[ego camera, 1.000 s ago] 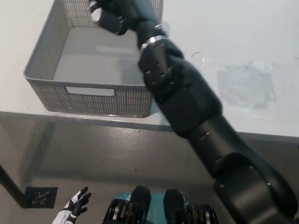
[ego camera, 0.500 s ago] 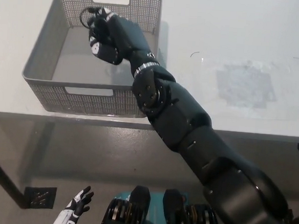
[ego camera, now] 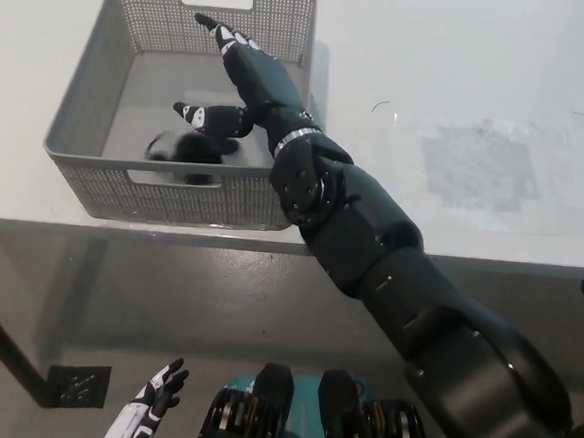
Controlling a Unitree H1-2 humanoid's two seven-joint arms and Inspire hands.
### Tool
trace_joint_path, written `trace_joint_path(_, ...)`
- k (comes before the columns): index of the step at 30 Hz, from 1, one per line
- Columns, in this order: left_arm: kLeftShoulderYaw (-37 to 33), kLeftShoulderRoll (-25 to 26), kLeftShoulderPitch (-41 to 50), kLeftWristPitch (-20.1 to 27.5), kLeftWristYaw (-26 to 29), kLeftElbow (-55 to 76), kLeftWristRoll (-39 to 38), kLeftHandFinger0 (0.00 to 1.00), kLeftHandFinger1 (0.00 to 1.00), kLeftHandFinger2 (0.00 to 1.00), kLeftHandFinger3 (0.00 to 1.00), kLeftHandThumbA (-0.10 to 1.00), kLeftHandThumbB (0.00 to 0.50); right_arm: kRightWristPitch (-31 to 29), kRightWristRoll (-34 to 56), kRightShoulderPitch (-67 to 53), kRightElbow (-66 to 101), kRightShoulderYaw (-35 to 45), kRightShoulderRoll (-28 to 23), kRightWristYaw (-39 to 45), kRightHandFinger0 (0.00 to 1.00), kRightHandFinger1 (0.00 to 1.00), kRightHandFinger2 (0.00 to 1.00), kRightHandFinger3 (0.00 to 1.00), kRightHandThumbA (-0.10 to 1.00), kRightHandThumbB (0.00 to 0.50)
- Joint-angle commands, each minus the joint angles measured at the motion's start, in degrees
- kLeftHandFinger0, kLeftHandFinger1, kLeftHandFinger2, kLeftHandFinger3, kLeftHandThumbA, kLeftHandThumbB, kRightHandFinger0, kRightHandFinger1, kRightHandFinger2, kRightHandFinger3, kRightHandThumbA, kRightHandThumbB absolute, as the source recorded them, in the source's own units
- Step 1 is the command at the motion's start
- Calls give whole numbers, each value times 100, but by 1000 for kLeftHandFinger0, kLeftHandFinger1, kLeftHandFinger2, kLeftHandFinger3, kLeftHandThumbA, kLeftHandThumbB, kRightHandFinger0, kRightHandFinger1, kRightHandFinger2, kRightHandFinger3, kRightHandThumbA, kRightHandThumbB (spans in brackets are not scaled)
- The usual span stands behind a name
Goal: Use the right hand to pick up a webcam and put it into a container on the left side
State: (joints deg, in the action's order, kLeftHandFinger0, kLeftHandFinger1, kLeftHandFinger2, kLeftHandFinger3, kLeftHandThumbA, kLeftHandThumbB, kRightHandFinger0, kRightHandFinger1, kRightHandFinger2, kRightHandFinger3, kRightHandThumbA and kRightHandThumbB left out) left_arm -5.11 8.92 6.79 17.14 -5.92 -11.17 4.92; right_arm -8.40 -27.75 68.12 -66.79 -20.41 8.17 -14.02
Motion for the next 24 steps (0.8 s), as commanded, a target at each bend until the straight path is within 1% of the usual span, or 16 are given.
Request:
trace_joint_path(1, -33, 127, -105, 106, -86, 171, 78, 1000, 1000, 1000, 1000, 980, 71, 5, 61, 218, 329, 16, -175, 242, 1000, 1000, 1000, 1000, 1000, 200)
trace_joint_path(2, -40, 133, -115, 103, -65, 166, 116, 1000, 1000, 1000, 1000, 984, 82, 54, 109, 210, 385, 60, -201, 296, 1000, 1000, 1000, 1000, 1000, 201)
trace_joint_path(3, -47, 133, -129, 119, -74, 141, 83, 1000, 1000, 1000, 1000, 983, 85, 97, 182, 192, 473, 123, -234, 366, 1000, 1000, 1000, 1000, 1000, 214)
trace_joint_path(4, -50, 136, -130, 117, -69, 149, 79, 1000, 1000, 1000, 1000, 981, 86, 152, 228, 167, 572, 162, -247, 430, 1000, 1000, 1000, 1000, 1000, 214)
trace_joint_path(8, -52, 105, -73, 91, -41, 179, 58, 1000, 1000, 1000, 1000, 974, 92, 271, 400, -8, 1141, 338, -368, 623, 1000, 1000, 1000, 1000, 1000, 258)
trace_joint_path(10, -35, 117, -30, 83, -41, 200, 34, 1000, 1000, 1000, 1000, 968, 82, 213, 684, -143, 1549, 566, -400, 759, 1000, 1000, 1000, 1000, 1000, 256)
trace_joint_path(12, -4, 121, -5, 93, -66, 195, -64, 1000, 1000, 1000, 1000, 943, 75, 429, 677, -269, 2146, 618, -527, 966, 1000, 1000, 1000, 1000, 1000, 249)
trace_joint_path(14, 11, 132, 20, 85, -60, 230, -64, 1000, 1000, 1000, 1000, 940, 71, 691, 775, -486, 2995, 738, -695, 1169, 1000, 1000, 1000, 1000, 1000, 225)
trace_joint_path(16, 20, 127, 45, 82, -61, 236, -91, 1000, 1000, 1000, 1000, 937, 67, 861, 901, -630, 3536, 851, -820, 1332, 1000, 1000, 1000, 1000, 1000, 221)
trace_joint_path(17, 26, 131, 36, 94, -60, 221, -95, 1000, 1000, 1000, 1000, 936, 66, 940, 923, -651, 3671, 880, -841, 1386, 1000, 1000, 1000, 1000, 1000, 220)
trace_joint_path(18, 32, 122, 98, 39, -66, 268, -125, 1000, 1000, 1000, 1000, 934, 68, 1078, 1071, -808, 4235, 994, -951, 1537, 1000, 1000, 1000, 1000, 1000, 233)
trace_joint_path(20, 39, 89, 68, 11, -37, 247, -121, 1000, 1000, 1000, 1000, 932, 65, 1179, 1204, -857, 4658, 1131, -1056, 1642, 1000, 1000, 1000, 1000, 1000, 240)
trace_joint_path(21, 42, 90, 15, 71, -7, 196, -82, 1000, 1000, 1000, 1000, 925, 41, 1232, 1258, -941, 5128, 1239, -1198, 1682, 1000, 1000, 1000, 1000, 1000, 210)
trace_joint_path(22, 53, 108, 30, 128, -11, 182, -99, 1000, 1000, 1000, 1000, 923, 38, 1273, 1280, -978, 5291, 1267, -1220, 1699, 1000, 1000, 1000, 1000, 1000, 208)
trace_joint_path(24, 93, 128, 159, 89, 27, 254, -85, 1000, 1000, 1000, 1000, 925, 54, 1392, 1413, -1224, 5927, 1407, -1315, 1721, 1000, 1000, 1000, 1000, 1000, 230)
